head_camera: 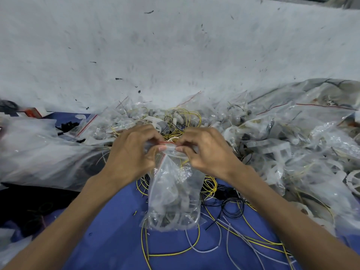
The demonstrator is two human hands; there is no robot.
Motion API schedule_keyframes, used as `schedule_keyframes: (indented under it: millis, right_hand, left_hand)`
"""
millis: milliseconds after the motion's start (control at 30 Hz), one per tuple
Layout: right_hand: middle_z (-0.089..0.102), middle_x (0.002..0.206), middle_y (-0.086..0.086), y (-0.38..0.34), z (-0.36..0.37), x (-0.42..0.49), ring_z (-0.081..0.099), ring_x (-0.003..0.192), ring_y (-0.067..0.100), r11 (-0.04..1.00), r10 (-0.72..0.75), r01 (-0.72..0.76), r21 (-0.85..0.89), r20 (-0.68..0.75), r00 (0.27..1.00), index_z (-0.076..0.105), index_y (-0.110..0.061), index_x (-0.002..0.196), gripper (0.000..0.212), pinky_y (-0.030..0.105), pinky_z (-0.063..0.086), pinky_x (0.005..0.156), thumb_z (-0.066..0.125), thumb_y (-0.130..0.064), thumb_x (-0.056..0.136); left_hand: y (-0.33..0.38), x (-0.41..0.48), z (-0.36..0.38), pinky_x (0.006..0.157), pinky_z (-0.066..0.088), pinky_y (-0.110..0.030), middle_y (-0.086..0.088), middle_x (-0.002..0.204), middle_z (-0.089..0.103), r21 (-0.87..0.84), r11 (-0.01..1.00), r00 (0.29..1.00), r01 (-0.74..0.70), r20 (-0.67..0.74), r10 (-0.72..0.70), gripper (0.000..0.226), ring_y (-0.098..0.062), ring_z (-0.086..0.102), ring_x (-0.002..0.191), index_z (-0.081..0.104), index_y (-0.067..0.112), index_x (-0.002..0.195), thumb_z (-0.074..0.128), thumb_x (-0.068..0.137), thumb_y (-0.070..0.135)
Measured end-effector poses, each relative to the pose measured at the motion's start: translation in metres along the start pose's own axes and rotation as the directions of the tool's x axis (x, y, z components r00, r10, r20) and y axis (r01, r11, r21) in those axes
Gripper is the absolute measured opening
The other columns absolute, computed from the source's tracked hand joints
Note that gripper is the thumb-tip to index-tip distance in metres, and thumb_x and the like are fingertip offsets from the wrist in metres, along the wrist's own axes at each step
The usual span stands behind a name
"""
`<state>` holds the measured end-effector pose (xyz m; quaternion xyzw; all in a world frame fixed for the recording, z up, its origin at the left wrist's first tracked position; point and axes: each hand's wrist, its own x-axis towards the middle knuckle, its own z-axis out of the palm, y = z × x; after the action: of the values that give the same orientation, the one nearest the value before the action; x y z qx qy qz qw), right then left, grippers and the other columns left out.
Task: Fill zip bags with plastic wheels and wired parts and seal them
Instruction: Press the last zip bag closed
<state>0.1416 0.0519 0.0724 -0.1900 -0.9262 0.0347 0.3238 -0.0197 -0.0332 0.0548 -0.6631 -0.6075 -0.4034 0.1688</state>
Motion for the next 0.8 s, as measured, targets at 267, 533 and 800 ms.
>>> schedule_keyframes:
  millis: [267, 533, 800]
  right_hand:
    - [0.065, 0.083, -0.001, -0.006, 0.004, 0.001, 0.056, 0.073, 0.012, 1.000, -0.007, 0.007, 0.028, 0.008, 1.000, 0.072, -0.012, 0.096, 0.013, 0.032, 0.047, 0.069, 0.064, -0.014, 0.086]
    - [0.060, 0.084, 0.003, -0.019, 0.004, 0.008, 0.057, 0.079, 0.024, 0.995, -0.007, 0.007, -0.097, -0.004, 1.000, 0.068, -0.007, 0.087, 0.024, 0.027, 0.030, 0.068, 0.049, -0.022, 0.084]
    - [0.066, 0.078, 0.000, -0.011, -0.007, 0.006, 0.059, 0.071, 0.020, 0.999, -0.004, 0.004, -0.048, -0.001, 1.000, 0.070, -0.011, 0.079, 0.012, 0.027, 0.039, 0.065, 0.063, -0.019, 0.084]
  left_hand:
    - [-0.001, -0.002, 0.000, 0.068, 0.046, -0.032, 0.005, 0.075, 0.065, -0.057, 0.998, 0.999, 0.000, 0.034, 0.002, 0.008, -0.017, 0.059, 0.072, 0.073, 0.015, 0.080, 0.079, 0.074, 0.014]
    - [0.008, -0.006, 0.010, 0.063, 0.050, -0.036, 0.004, 0.070, 0.062, -0.115, 0.990, 0.988, 0.078, -0.121, -0.092, 0.004, -0.019, 0.059, 0.067, 0.068, 0.012, 0.071, 0.069, 0.074, 0.015]
    - [0.003, -0.005, -0.001, 0.065, 0.044, -0.017, 0.016, 0.066, 0.060, -0.128, 0.970, 0.970, 0.207, -0.103, -0.221, 0.012, -0.005, 0.058, 0.065, 0.071, 0.020, 0.070, 0.080, 0.071, 0.012]
